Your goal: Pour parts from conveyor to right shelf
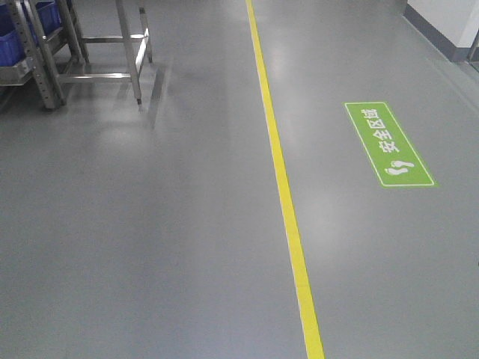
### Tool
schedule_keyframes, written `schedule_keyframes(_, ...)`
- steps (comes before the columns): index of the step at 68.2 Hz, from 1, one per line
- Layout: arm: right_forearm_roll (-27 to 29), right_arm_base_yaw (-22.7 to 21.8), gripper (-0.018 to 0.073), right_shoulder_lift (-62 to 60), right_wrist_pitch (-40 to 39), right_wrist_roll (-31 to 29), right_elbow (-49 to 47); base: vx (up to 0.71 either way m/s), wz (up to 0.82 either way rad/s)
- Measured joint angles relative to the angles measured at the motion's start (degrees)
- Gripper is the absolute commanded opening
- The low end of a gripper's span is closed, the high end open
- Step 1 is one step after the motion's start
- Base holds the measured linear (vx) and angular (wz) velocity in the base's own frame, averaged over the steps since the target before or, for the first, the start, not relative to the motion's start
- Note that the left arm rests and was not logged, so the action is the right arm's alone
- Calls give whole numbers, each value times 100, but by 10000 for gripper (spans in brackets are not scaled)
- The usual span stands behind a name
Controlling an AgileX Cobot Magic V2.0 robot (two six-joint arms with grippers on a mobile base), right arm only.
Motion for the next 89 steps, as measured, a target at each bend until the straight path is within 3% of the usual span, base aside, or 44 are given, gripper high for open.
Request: schedule_keyframes(89, 0, 0, -10, 0, 0, 0, 0, 73, -4)
